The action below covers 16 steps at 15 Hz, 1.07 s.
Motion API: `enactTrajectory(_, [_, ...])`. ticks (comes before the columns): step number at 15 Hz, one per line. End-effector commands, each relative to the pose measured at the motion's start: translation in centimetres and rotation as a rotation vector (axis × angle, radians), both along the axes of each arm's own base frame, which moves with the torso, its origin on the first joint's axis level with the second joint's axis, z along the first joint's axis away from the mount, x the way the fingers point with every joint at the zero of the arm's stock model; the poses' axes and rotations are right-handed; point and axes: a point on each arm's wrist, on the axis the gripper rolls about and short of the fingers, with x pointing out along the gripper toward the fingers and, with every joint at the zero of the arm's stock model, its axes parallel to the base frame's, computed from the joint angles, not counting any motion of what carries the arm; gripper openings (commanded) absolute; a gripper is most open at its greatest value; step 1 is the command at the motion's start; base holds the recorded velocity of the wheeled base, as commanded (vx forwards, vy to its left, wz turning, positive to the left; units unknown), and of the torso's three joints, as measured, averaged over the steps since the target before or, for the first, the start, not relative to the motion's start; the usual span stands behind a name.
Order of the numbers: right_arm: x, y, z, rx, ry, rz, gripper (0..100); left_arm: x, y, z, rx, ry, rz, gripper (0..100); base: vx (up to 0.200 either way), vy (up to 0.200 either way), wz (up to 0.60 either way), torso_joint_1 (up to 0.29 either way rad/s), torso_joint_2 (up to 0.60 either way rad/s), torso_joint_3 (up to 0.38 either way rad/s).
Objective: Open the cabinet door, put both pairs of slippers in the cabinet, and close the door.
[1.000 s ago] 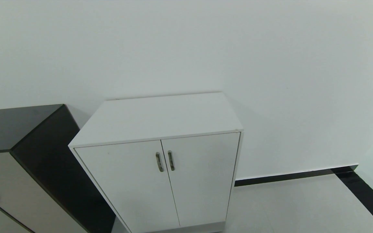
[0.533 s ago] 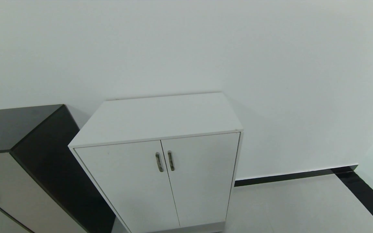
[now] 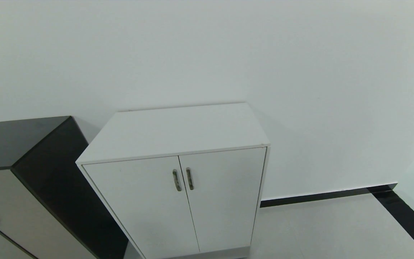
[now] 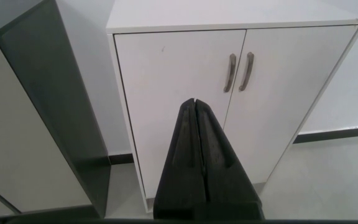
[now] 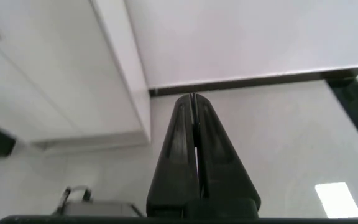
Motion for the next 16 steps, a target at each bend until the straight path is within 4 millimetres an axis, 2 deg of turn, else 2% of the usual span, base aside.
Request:
enactTrajectory(1, [-0.69, 0.02, -0.08, 0.0, -0.089, -0.021, 0, 0.01, 0.0, 0.0, -0.001, 0.001, 0.0, 0, 0.0, 0.0, 0.0, 0.0, 0.0, 0.0])
enactTrajectory(4, [-1.63, 0.03, -0.3, 0.001, -0.212, -0.021, 0, 0.01, 0.0, 0.0, -0.001, 0.001, 0.0, 0, 0.0, 0.0, 0.0, 0.0, 0.0, 0.0])
enactTrajectory(16, [-1.65, 0.02, -0.3, 0.005, -0.214, -0.026, 0, 0.01, 0.0, 0.0, 0.005, 0.001, 0.0, 0, 0.0, 0.0, 0.0, 0.0, 0.0, 0.0])
